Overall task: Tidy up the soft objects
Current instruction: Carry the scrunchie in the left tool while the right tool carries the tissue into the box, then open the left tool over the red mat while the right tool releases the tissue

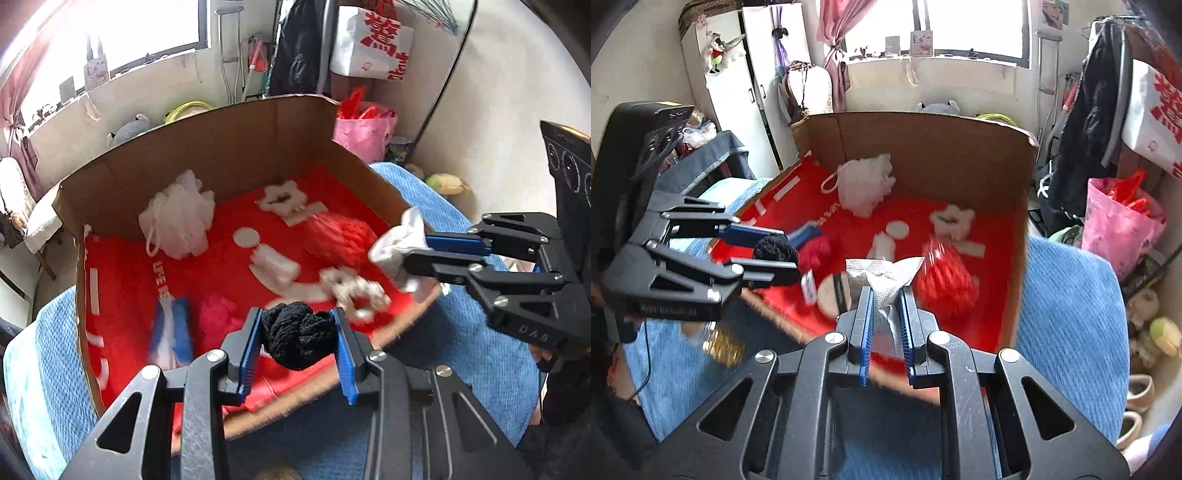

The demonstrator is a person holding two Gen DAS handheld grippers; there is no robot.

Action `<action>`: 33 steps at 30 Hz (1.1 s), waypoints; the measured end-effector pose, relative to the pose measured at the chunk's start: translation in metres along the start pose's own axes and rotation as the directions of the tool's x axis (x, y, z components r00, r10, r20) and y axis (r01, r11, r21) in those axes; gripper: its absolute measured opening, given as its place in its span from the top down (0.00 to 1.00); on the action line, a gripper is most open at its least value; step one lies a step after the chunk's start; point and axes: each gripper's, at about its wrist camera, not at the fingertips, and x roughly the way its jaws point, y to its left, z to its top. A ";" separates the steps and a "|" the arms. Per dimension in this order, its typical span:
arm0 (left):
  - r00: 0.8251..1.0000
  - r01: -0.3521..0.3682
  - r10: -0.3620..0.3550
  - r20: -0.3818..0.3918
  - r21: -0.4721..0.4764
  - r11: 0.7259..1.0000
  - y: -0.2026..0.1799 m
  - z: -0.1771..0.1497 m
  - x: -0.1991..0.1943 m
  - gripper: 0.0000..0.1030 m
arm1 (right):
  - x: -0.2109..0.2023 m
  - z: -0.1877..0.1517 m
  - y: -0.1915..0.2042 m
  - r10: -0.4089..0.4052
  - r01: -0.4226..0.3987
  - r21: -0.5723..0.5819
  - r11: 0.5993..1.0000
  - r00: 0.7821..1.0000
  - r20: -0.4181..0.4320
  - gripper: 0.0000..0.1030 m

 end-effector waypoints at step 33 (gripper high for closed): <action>0.984 -0.038 0.020 -0.177 -0.097 0.995 0.077 0.039 0.120 0.62 | 0.181 0.081 -0.037 -0.077 0.093 0.018 0.995 0.905 -0.419 0.87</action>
